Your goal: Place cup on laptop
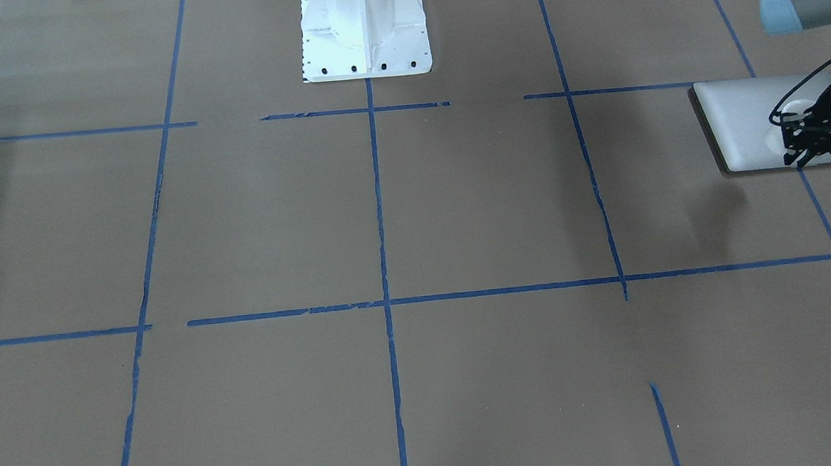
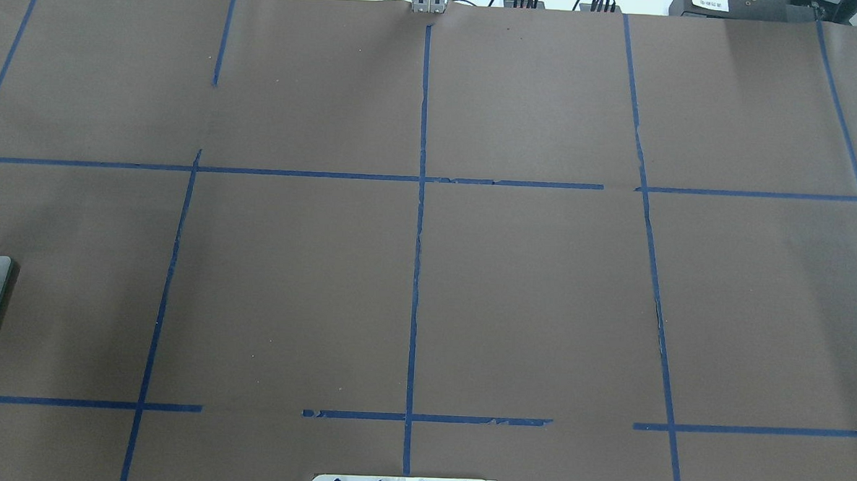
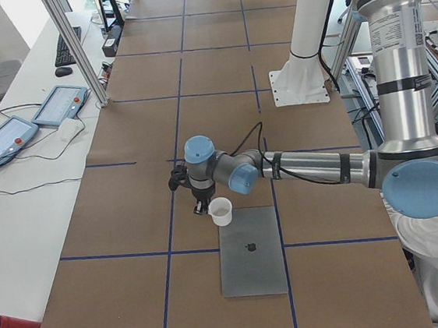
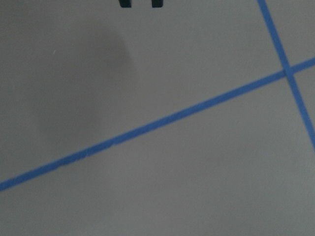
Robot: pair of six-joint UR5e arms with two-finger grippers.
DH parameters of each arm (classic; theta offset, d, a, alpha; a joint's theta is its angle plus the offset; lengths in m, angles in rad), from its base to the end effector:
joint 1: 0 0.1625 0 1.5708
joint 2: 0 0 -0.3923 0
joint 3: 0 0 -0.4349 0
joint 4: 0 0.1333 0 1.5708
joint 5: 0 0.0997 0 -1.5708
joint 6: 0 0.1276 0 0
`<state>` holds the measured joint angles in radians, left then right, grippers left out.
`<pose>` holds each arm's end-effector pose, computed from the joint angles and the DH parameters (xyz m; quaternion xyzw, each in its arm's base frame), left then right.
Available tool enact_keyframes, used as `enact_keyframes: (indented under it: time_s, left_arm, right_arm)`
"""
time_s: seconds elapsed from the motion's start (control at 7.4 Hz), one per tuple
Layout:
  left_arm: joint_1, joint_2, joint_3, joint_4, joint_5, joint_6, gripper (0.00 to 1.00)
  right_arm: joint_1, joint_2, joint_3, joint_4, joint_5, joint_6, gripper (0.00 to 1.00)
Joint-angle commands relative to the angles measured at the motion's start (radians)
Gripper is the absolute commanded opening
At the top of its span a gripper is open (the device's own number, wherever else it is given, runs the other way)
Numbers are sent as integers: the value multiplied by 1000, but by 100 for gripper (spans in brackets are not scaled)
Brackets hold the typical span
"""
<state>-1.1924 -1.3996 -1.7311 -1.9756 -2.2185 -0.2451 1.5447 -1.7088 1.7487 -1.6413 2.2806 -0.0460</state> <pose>0.1321 -0.4847 0.6095 0.0809 0.3539 0.1241 0.9235 0.0377 -0.4784 0.6335 -0.0109 -0.3476 -0.0285 0.9372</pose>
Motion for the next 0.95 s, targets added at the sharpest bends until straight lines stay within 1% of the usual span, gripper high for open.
enact_keyframes:
  time_s: [0.0,0.14,0.27,0.41,0.54,0.68,0.81]
  left_arm:
    - [-18,117,69,-242,-7,-247,0]
    - [-15,148,165,-472,-1,-352,0]
    - [-10,149,195,-546,38,-415,0]
    - [-9,151,205,-546,86,-418,0]
    - [-9,151,212,-545,91,-418,0]
    - [-4,149,225,-546,89,-418,10]
    - [-4,149,225,-545,82,-422,10]
  right_arm:
    - [0,0,0,2,-1,0,100]
    - [0,0,0,2,0,0,100]
    - [0,0,0,0,0,0,100]
    - [0,0,0,2,0,0,100]
    - [0,0,0,0,-1,0,100]
    - [0,0,0,0,0,0,100]
    - [0,0,0,0,0,0,100]
